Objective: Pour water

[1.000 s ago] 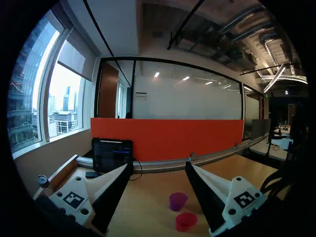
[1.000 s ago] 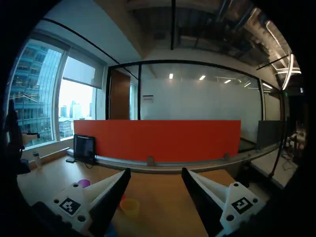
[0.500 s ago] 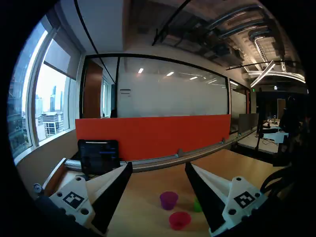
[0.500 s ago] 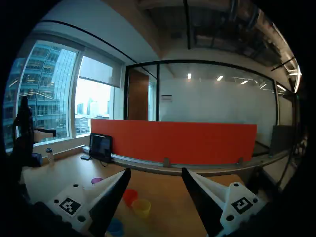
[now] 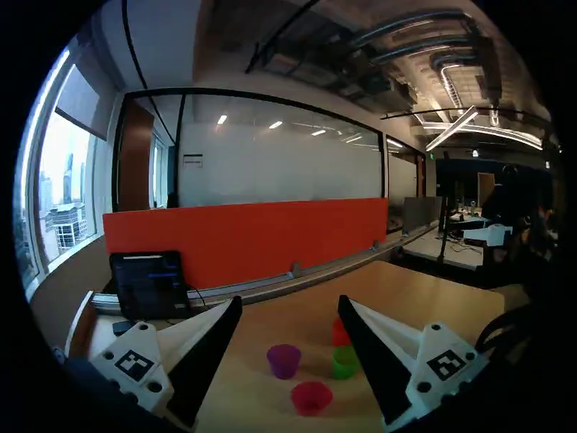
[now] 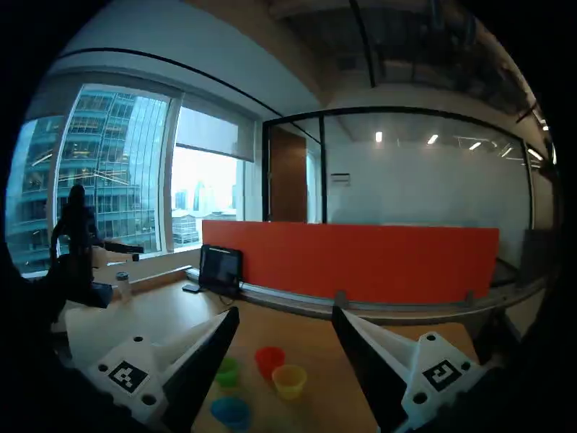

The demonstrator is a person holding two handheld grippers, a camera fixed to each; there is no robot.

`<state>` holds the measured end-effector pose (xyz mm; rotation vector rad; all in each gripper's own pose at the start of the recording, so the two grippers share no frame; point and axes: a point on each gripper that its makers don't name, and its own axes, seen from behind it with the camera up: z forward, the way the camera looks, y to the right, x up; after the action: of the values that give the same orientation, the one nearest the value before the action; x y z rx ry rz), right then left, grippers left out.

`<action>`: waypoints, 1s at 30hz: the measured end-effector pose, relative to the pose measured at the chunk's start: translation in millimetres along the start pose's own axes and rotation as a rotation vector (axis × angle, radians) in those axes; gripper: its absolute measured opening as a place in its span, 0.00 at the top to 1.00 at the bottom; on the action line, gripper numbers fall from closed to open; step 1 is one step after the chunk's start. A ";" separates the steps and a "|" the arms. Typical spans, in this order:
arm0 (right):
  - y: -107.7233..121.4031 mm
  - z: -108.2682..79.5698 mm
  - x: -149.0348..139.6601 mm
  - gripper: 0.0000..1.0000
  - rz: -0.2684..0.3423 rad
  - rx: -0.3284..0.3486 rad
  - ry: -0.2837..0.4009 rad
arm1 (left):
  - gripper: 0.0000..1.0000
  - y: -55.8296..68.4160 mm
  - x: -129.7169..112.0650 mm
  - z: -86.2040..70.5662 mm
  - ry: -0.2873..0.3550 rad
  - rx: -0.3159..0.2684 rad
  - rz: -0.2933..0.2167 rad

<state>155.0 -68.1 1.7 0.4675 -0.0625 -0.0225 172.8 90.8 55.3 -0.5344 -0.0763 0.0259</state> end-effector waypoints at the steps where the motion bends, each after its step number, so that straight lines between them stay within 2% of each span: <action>1: -1.6 -0.1 -1.5 0.00 0.003 0.008 -0.007 | 0.01 1.6 -1.6 0.9 -0.006 -0.009 0.004; 14: -21.5 0.5 -26.2 0.00 -0.017 0.080 -0.068 | 0.01 24.8 -23.0 12.8 -0.068 -0.119 0.034; 21: -31.3 -0.8 -47.8 0.00 -0.032 0.119 -0.115 | 0.01 35.0 -38.1 22.0 -0.109 -0.161 0.044; 30: -41.3 -5.0 -74.9 0.00 -0.063 0.153 -0.165 | 0.01 46.1 -60.5 34.2 -0.166 -0.203 0.084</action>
<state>80.2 -100.0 -25.5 0.6197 -0.2127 -0.1192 109.6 145.2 57.2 -0.7373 -0.2205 0.1456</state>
